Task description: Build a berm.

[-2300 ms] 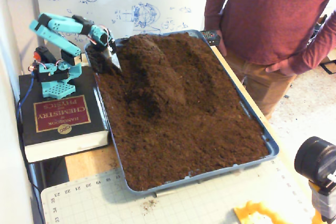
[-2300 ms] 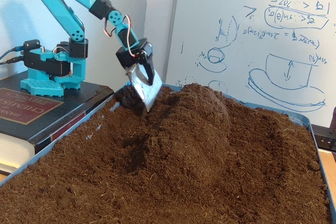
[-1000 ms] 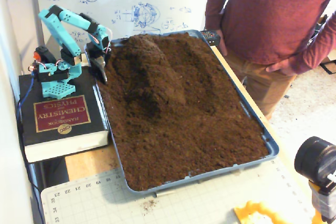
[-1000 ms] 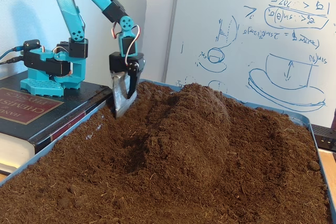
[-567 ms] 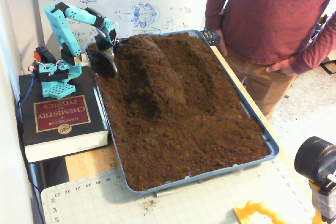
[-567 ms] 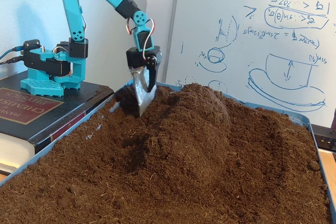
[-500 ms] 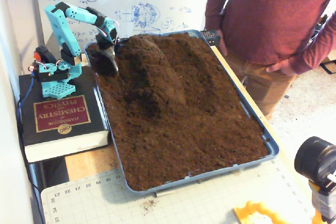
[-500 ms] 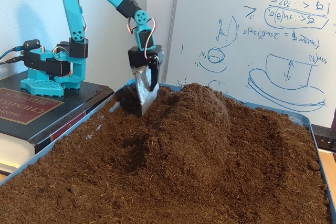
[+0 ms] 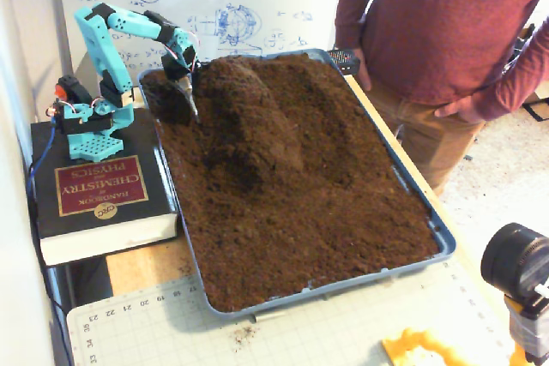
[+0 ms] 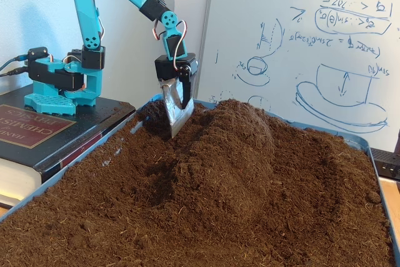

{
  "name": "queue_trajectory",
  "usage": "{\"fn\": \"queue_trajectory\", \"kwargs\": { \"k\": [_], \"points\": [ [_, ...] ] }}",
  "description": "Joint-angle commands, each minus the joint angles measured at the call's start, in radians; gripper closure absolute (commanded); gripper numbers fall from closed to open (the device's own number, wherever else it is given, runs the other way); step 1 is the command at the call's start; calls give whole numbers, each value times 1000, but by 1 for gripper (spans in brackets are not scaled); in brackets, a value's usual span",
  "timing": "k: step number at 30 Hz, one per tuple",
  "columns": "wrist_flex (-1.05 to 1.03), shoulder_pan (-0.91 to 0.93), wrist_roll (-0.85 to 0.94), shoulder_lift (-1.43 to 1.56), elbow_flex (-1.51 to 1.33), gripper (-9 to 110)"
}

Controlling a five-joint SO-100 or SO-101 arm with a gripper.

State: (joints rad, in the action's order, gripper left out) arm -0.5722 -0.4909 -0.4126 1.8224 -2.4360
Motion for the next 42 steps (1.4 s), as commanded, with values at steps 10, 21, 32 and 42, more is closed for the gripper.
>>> {"fn": "queue_trajectory", "kwargs": {
  "k": [10,21,32,42],
  "points": [
    [2,-69,2,348,-247,101],
    [18,-64,5,245,-264,101],
    [18,-60,3,-115,21,101],
    [18,-6,3,-242,290,101]
  ]
}}
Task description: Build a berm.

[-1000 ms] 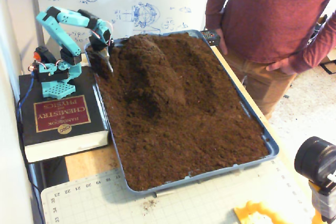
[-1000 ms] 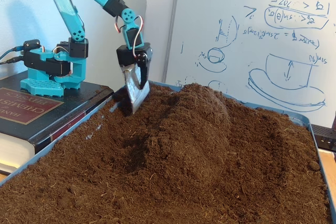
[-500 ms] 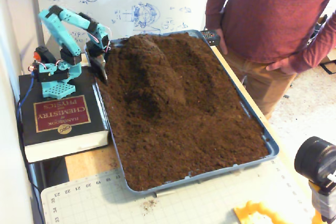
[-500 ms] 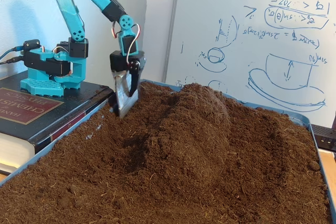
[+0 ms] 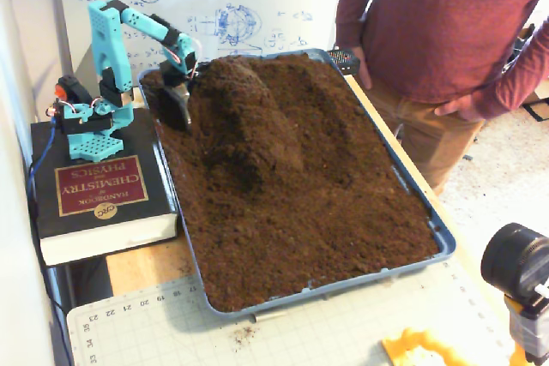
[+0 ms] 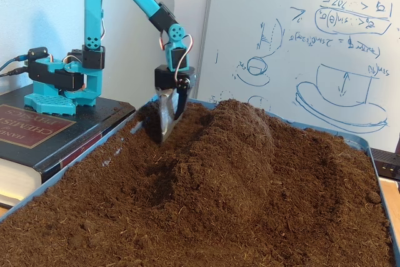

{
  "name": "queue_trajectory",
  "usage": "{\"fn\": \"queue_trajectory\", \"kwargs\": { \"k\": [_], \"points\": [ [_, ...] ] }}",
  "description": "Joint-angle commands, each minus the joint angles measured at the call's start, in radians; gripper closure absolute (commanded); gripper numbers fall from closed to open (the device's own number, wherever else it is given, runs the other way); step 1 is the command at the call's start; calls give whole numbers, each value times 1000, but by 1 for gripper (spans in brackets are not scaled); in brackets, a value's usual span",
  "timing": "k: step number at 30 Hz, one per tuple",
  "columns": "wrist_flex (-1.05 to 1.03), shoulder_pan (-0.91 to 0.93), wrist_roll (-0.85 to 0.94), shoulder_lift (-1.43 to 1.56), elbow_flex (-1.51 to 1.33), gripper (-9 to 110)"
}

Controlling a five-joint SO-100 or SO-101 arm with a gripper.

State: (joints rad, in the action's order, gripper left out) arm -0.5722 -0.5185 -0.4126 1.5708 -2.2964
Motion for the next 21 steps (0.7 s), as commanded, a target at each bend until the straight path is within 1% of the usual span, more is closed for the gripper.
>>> {"fn": "queue_trajectory", "kwargs": {
  "k": [1,12,21],
  "points": [
    [18,21,3,2,170,101],
    [18,66,3,-2,328,101],
    [18,66,3,0,385,101]
  ]
}}
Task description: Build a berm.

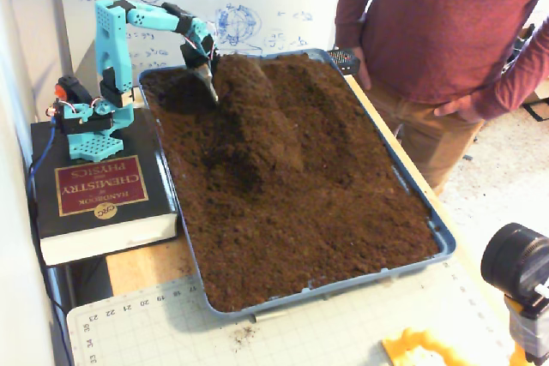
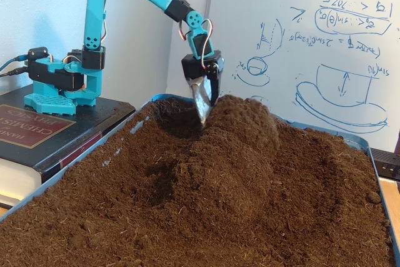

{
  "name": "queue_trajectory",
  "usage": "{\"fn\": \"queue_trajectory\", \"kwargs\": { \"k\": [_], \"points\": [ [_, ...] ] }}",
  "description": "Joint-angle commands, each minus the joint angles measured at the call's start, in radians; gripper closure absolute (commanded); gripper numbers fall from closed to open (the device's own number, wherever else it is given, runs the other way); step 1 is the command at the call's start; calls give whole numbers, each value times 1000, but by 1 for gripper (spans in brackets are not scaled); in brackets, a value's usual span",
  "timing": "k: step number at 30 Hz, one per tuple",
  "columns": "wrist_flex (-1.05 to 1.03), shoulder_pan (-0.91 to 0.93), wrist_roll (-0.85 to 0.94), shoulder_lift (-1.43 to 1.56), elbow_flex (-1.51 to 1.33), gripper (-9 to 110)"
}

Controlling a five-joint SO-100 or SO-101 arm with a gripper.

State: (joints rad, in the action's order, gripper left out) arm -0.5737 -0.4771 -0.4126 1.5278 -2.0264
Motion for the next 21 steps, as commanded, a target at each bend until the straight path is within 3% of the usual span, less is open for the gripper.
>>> {"fn": "queue_trajectory", "kwargs": {
  "k": [1,12,21],
  "points": [
    [20,25,3,44,118,101],
    [6,12,-11,49,104,101],
    [6,25,2,253,101,101]
  ]
}}
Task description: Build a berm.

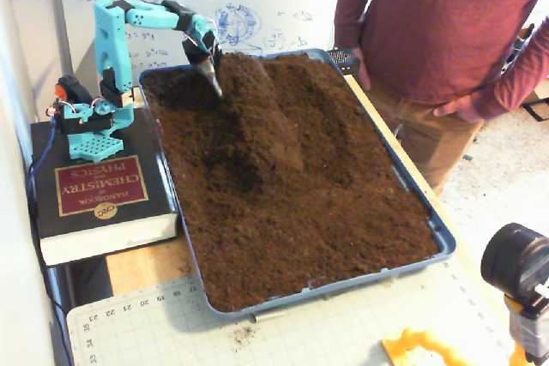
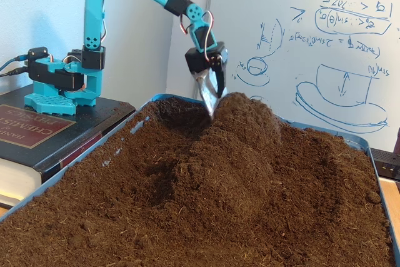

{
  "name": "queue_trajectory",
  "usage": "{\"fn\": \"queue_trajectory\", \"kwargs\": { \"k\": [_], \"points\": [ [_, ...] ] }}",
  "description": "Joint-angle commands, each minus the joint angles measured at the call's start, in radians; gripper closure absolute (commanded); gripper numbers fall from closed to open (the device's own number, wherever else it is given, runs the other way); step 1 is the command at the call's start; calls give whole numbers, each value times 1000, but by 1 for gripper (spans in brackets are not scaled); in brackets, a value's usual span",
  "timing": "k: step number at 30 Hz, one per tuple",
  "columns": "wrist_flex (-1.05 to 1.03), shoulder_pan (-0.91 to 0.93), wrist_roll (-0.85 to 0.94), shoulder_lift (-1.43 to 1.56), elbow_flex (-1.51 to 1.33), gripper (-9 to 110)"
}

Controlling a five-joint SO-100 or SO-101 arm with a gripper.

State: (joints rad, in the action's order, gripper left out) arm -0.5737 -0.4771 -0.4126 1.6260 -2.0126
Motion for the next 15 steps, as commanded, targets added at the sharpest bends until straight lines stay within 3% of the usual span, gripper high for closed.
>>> {"fn": "queue_trajectory", "kwargs": {
  "k": [1,9,15],
  "points": [
    [6,25,2,172,87,101],
    [8,35,2,291,40,101],
    [5,89,-5,495,-152,101]
  ]
}}
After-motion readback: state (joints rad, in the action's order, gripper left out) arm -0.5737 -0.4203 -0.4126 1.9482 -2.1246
